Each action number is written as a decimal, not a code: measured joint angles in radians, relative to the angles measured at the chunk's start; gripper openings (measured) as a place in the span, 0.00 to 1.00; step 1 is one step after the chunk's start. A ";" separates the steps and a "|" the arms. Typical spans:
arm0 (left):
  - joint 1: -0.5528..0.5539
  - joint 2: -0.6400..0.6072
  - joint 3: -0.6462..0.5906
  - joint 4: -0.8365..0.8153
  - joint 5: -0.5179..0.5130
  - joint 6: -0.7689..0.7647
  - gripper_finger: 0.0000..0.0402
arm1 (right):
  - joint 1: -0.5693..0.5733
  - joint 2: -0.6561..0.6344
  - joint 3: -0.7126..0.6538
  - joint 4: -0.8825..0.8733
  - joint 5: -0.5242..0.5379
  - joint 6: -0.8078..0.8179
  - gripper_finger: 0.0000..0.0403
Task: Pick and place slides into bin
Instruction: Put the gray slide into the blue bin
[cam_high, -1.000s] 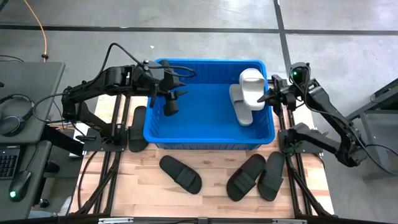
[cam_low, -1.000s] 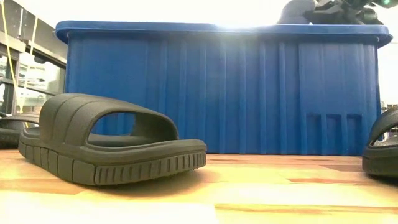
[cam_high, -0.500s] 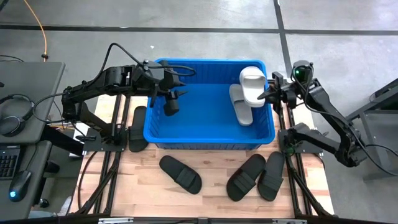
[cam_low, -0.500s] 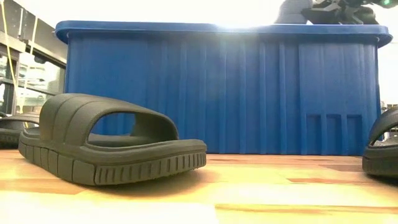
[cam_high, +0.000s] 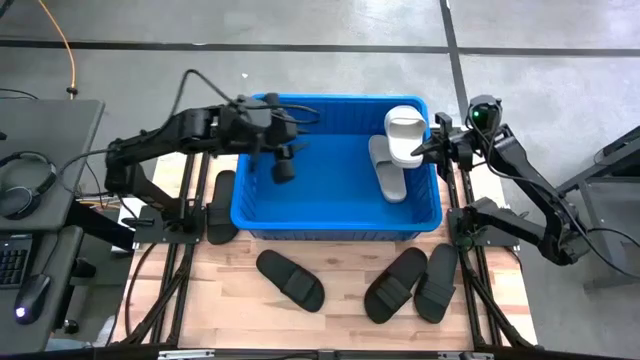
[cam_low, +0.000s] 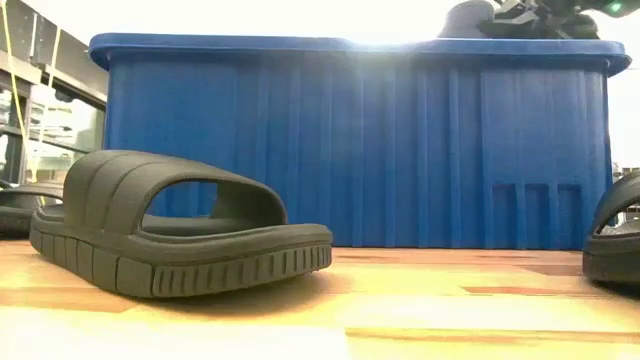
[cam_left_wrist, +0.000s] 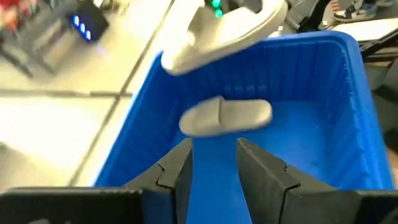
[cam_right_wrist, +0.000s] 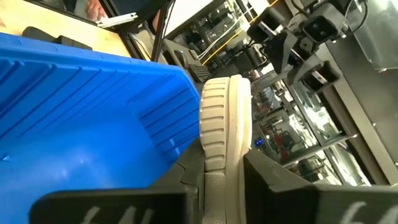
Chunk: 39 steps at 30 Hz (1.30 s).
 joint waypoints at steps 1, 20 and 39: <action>0.014 0.020 0.000 0.047 0.023 0.031 0.28 | 0.000 0.002 0.000 0.005 -0.006 0.000 0.10; 0.187 0.315 -0.001 0.563 0.277 -0.069 0.45 | 0.001 0.004 0.000 0.031 -0.051 0.098 0.07; 0.187 0.255 0.000 0.525 0.409 -0.139 0.51 | 0.249 0.020 0.027 0.312 0.124 0.518 0.06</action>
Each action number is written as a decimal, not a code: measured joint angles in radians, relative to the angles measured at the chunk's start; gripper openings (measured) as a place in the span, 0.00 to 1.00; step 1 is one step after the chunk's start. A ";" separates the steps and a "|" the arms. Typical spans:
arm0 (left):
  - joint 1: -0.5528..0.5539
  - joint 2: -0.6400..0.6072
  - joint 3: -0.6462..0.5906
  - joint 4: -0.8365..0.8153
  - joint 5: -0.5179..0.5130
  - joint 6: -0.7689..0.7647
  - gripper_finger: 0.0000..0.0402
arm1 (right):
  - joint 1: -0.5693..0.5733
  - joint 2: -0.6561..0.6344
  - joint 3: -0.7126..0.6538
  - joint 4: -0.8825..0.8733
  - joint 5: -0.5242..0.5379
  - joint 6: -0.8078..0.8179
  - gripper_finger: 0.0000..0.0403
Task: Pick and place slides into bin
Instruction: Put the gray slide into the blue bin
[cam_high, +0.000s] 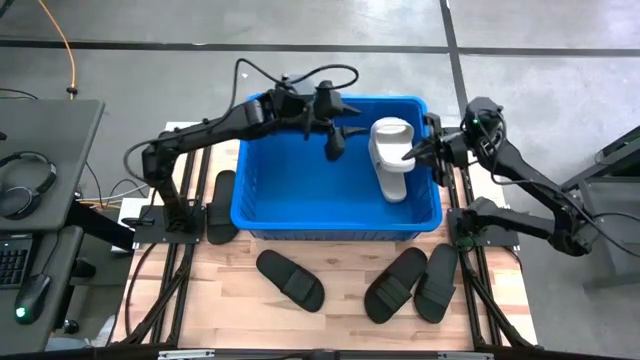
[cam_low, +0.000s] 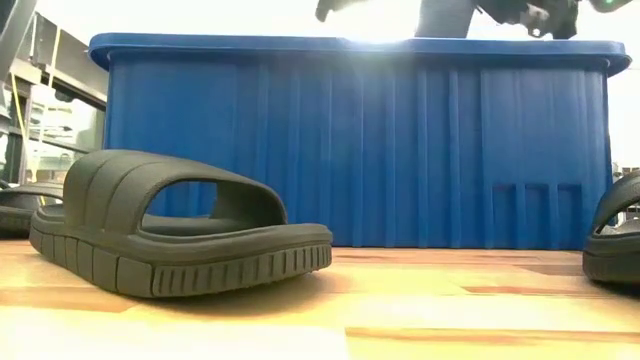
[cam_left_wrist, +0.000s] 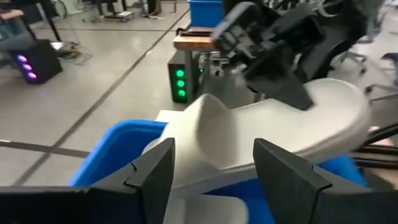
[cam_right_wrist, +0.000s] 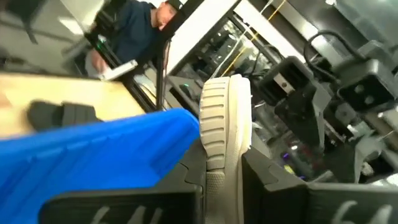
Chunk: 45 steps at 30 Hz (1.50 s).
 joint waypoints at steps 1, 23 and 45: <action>0.000 -0.002 0.000 -0.004 0.010 -0.010 0.50 | 0.011 0.008 0.008 -0.001 0.001 0.025 0.06; -0.040 0.010 0.000 -0.169 -0.090 -0.050 0.49 | 0.243 0.194 0.142 -0.138 0.179 -0.150 0.05; -0.061 0.016 0.000 -0.261 -0.104 -0.032 0.41 | 0.412 0.203 0.221 -0.274 0.341 -0.264 0.05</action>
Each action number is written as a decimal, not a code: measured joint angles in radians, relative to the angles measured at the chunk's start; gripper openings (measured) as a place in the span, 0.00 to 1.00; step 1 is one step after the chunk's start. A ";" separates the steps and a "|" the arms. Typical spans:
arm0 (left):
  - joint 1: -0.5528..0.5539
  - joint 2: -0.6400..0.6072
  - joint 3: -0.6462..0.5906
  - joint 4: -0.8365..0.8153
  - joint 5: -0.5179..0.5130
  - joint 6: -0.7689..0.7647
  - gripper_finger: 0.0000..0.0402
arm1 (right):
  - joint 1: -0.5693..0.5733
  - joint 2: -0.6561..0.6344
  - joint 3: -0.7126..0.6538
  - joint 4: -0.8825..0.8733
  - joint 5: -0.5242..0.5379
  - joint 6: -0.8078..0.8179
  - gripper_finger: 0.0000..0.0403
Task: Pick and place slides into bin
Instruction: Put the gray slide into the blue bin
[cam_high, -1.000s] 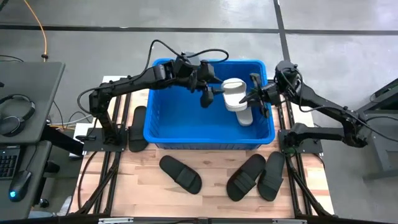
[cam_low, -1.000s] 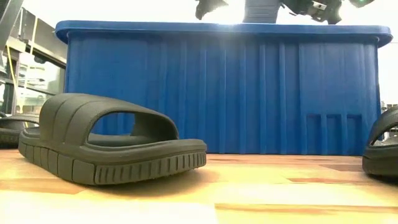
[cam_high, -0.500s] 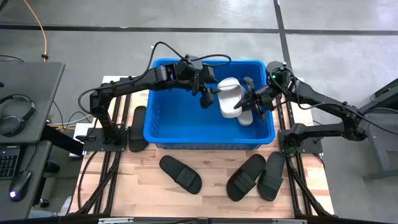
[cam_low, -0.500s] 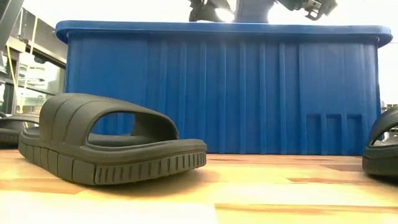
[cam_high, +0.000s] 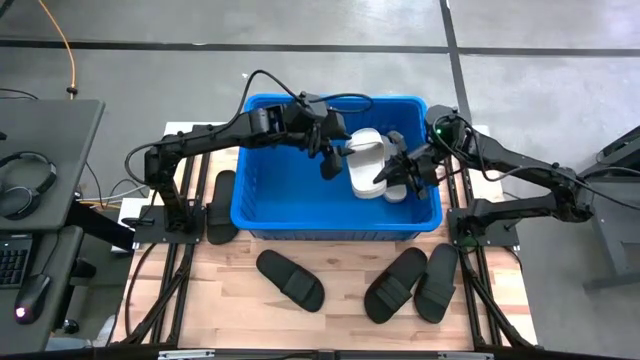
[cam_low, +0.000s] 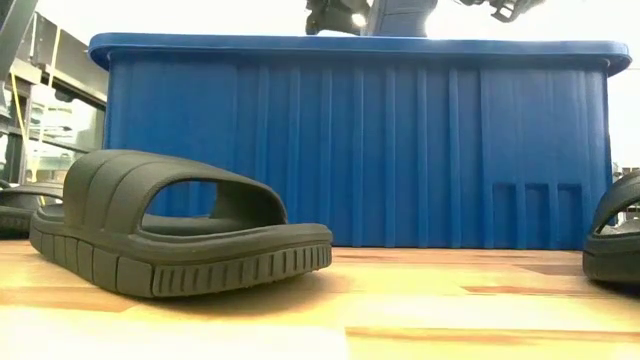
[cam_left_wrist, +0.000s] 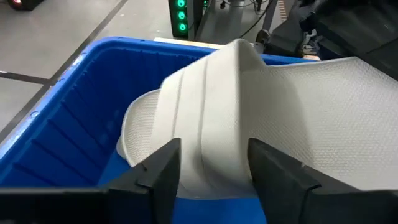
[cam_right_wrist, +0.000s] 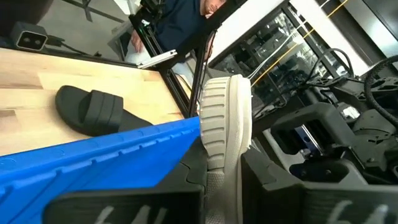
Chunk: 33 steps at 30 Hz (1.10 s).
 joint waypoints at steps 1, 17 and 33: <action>0.000 0.000 0.000 0.000 0.000 0.000 0.38 | 0.004 0.000 0.000 0.002 0.002 0.004 0.04; -0.031 0.000 0.000 0.000 -0.037 0.034 0.02 | 0.050 0.000 0.000 0.030 0.051 0.044 0.04; -0.032 0.000 0.000 0.004 -0.124 0.061 0.00 | 0.049 0.000 0.000 0.056 0.054 0.085 0.12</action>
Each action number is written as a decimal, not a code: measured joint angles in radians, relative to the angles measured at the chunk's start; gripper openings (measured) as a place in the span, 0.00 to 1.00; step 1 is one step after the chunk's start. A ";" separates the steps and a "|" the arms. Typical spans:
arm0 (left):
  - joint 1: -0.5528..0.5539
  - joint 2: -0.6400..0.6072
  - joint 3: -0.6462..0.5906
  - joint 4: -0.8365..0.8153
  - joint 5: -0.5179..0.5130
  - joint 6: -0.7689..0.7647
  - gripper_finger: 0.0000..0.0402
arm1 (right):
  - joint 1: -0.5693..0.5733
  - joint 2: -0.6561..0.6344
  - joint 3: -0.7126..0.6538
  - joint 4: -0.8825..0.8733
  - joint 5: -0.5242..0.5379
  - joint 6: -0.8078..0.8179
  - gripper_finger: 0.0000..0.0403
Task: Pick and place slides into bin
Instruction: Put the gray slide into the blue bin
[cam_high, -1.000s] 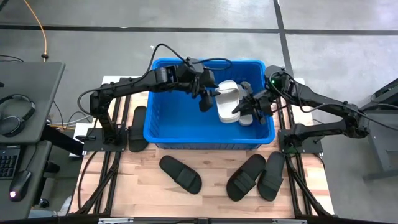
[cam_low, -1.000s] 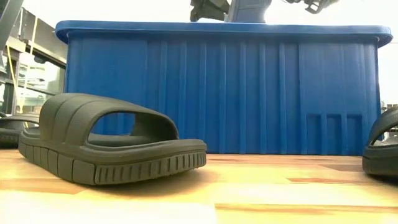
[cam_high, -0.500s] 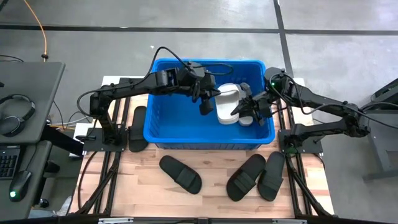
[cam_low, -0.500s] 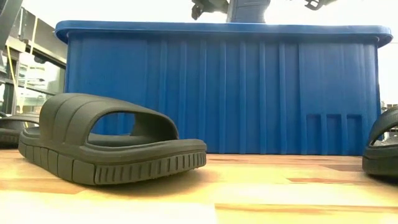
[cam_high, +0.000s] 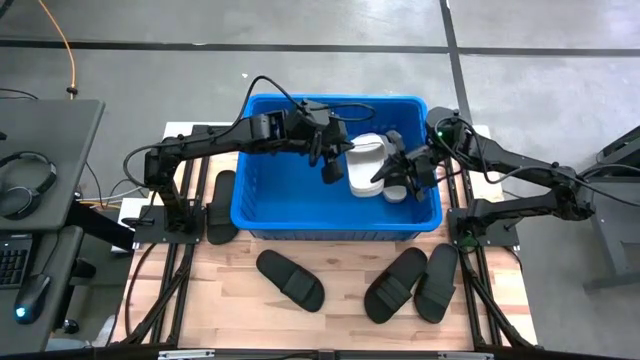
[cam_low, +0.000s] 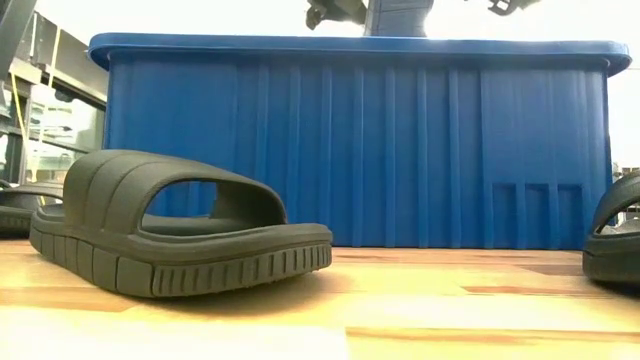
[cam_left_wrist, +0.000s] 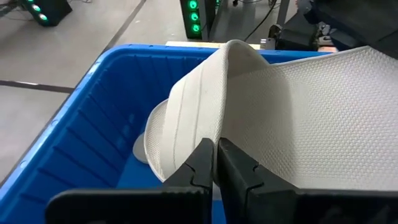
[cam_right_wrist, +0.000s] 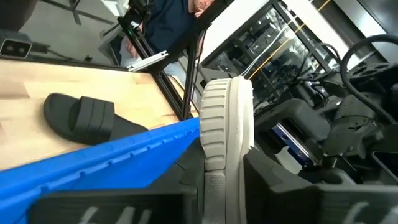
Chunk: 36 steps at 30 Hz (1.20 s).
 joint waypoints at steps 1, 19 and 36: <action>0.000 0.000 0.000 0.000 -0.001 0.000 0.00 | 0.000 0.000 0.000 0.004 0.001 0.017 0.13; 0.003 0.000 0.000 0.008 -0.112 0.033 0.00 | -0.010 -0.034 0.000 0.012 0.081 0.196 0.38; 0.002 0.000 0.000 0.001 -0.119 0.044 0.00 | -0.018 -0.080 0.109 -0.104 0.820 1.013 0.38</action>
